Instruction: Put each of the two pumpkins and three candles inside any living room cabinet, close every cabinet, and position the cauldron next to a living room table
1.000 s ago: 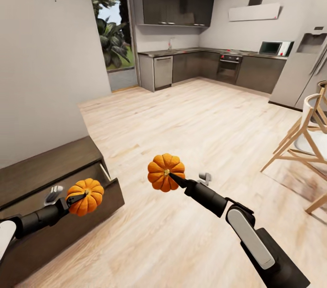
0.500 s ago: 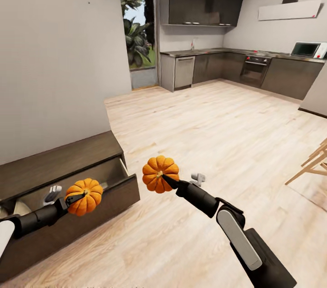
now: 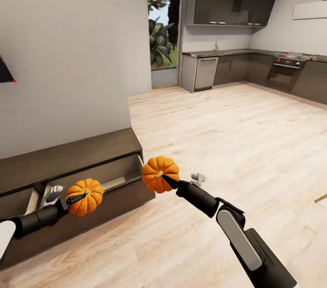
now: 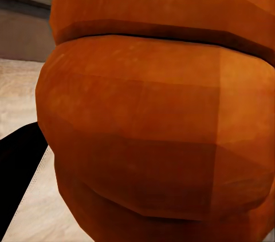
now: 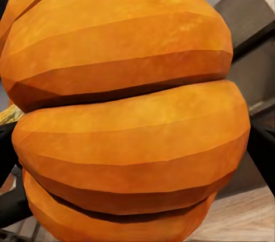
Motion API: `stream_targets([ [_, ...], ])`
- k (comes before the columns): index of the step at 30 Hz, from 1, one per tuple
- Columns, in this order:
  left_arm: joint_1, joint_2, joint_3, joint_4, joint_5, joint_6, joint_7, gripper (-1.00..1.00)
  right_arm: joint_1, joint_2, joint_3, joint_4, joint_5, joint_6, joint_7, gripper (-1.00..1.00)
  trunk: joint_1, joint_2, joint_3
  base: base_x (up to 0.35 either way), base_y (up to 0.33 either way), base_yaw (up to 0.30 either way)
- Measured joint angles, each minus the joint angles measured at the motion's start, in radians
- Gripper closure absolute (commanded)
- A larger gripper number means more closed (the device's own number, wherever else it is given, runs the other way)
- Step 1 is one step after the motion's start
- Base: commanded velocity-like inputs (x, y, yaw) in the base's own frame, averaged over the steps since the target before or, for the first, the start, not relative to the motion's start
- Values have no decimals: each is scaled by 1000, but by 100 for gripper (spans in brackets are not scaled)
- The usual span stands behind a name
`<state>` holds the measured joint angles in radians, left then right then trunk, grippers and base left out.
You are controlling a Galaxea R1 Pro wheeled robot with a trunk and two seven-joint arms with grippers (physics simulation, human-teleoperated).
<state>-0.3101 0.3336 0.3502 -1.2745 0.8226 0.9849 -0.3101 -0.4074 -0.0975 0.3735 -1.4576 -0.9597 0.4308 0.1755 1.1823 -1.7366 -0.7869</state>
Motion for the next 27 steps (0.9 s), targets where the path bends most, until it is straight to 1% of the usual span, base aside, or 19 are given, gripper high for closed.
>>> stream_targets([
  [27, 0, 0, -2, -1, 0, 0, 0, 100, 0, 1, 1, 0, 0, 1, 1, 100, 0, 0, 0, 0, 0, 290],
])
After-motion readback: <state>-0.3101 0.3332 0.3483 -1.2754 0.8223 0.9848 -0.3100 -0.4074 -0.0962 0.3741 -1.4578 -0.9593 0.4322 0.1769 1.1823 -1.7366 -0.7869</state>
